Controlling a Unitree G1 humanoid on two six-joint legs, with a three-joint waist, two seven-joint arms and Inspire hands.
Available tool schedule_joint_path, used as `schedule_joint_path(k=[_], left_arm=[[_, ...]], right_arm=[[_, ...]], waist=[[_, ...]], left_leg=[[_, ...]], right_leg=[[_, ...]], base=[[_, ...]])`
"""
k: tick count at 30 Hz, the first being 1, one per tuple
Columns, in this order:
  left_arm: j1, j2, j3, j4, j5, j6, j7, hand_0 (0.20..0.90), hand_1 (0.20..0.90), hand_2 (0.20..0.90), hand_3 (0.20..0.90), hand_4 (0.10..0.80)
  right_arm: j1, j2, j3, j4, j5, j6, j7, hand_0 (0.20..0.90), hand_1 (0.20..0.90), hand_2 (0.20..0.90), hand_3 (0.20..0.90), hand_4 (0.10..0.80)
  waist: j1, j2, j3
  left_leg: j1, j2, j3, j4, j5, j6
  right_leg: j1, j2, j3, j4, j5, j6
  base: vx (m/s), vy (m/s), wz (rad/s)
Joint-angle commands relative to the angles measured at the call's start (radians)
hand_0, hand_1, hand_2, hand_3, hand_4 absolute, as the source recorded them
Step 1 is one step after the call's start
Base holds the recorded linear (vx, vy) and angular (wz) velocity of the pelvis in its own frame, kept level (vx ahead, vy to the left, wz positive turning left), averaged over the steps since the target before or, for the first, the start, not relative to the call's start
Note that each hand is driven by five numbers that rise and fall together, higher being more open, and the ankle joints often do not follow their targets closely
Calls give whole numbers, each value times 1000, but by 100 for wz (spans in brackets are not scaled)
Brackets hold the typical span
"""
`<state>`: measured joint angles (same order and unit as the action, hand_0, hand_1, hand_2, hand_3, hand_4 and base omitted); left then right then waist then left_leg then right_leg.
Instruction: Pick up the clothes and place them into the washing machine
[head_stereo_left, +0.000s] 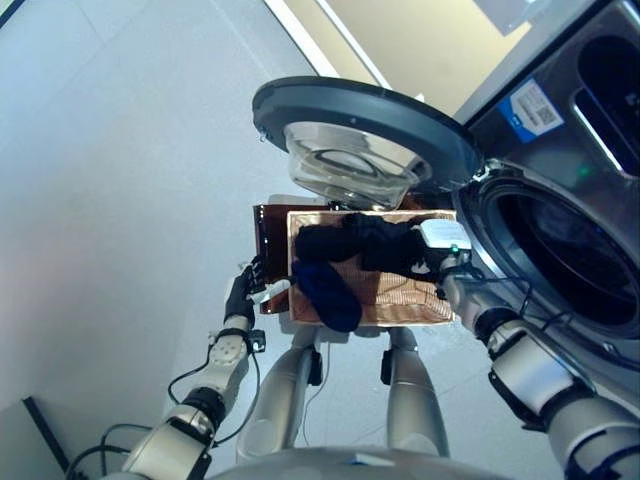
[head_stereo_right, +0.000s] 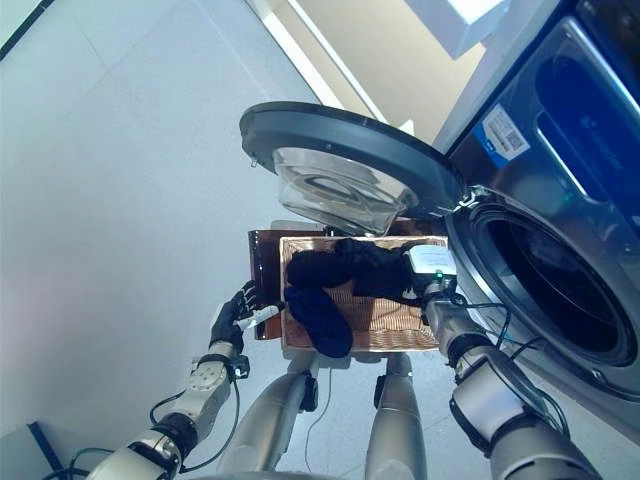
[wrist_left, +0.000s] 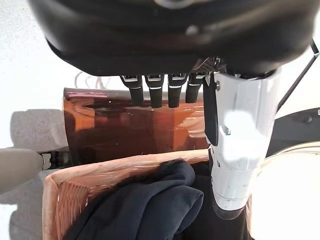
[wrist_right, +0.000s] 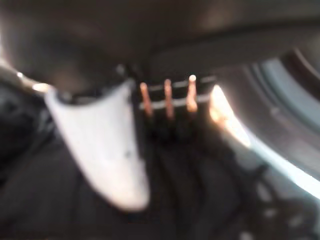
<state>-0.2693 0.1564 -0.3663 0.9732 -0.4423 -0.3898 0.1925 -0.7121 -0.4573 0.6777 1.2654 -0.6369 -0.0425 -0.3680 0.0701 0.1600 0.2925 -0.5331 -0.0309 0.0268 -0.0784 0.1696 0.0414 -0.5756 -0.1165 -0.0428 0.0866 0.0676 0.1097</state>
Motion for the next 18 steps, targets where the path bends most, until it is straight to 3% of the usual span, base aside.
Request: schedule_joint_path(k=[1, 18], left_arm=[[-8, 12, 45, -6, 15, -28, 0, 900, 900, 900, 900, 800], [23, 19, 72, 18, 18, -20, -10, 900, 900, 900, 900, 800]], right_arm=[[6, 39, 61, 7, 7, -36, 20, 200, 200, 200, 200, 300], [25, 36, 24, -9, 31, -29, 13, 200, 200, 200, 200, 300]], waist=[[7, 0, -26], [-1, -18, -55]], left_leg=[[-10, -67, 29, -9, -28, -45], [52, -62, 32, -9, -44, -43]], right_leg=[[-32, 11, -25, -27, 62, -51], [32, 17, -31, -33, 49, -52]], base=[[0, 0, 0], [0, 0, 0]])
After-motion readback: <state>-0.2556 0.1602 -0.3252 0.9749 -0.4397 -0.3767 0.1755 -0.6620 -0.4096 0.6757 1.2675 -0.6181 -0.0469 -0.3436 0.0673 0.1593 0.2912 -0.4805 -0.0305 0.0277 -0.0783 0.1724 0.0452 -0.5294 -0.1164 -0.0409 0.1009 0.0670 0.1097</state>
